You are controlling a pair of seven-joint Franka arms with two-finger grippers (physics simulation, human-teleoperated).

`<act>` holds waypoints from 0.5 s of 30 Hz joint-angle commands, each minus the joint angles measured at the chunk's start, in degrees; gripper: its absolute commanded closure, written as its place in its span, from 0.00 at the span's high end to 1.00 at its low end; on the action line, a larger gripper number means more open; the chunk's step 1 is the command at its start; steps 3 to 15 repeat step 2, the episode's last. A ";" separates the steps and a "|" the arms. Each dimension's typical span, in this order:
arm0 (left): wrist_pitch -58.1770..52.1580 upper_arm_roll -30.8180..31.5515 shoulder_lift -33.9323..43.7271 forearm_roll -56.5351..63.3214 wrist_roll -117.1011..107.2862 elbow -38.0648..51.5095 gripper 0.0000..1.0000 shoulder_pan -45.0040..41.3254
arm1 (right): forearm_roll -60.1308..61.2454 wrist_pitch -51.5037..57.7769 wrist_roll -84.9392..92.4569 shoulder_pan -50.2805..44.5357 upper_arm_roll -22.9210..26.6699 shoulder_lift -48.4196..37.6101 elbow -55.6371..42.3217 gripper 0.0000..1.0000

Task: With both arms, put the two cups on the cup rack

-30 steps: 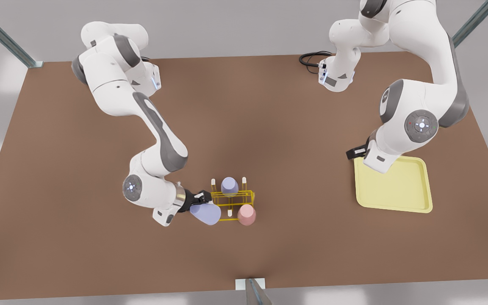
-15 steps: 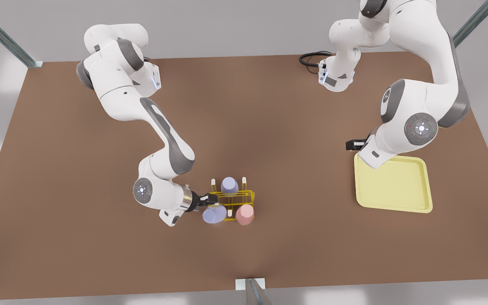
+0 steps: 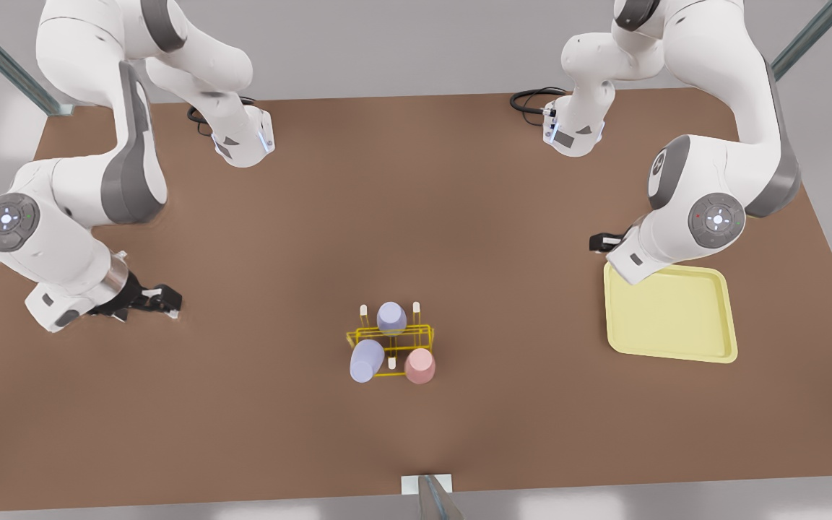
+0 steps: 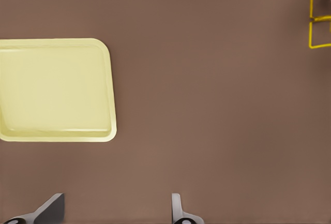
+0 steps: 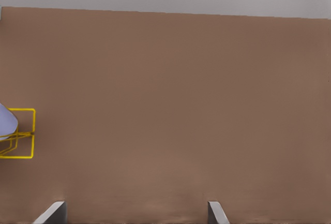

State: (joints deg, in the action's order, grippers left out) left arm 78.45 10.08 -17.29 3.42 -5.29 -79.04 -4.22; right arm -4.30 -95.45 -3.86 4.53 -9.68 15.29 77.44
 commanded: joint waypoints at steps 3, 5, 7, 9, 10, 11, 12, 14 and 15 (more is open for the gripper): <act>-0.49 0.03 0.07 0.00 4.68 0.02 1.00 0.00 | 1.22 8.71 7.29 0.57 0.02 -5.09 2.01 1.00; -0.49 0.03 0.07 0.00 4.68 0.02 1.00 0.00 | 1.22 8.71 7.29 0.57 0.02 -5.09 2.01 1.00; -0.49 0.03 0.07 0.00 4.68 0.02 1.00 0.00 | 1.22 8.71 7.29 0.57 0.02 -5.09 2.01 1.00; -0.49 0.03 0.07 0.00 4.68 0.02 1.00 0.00 | 1.22 8.71 7.29 0.57 0.02 -5.09 2.01 1.00; -0.49 0.03 0.07 0.00 4.68 0.02 1.00 0.00 | 1.22 8.71 7.29 0.57 0.02 -5.09 2.01 1.00; -0.49 0.03 0.07 0.00 4.68 0.02 1.00 0.00 | 1.22 8.71 7.29 0.57 0.02 -5.09 2.01 1.00; -0.49 0.03 0.07 0.00 4.68 0.02 1.00 0.00 | 1.22 8.71 7.29 0.57 0.02 -5.09 2.01 1.00; -0.49 0.03 0.07 0.00 4.68 0.02 1.00 0.00 | 1.22 8.71 7.29 0.57 0.02 -5.09 2.01 1.00; -0.49 0.03 0.07 0.00 4.68 0.02 1.00 0.00 | 1.22 8.71 7.29 0.57 0.02 -5.09 2.01 1.00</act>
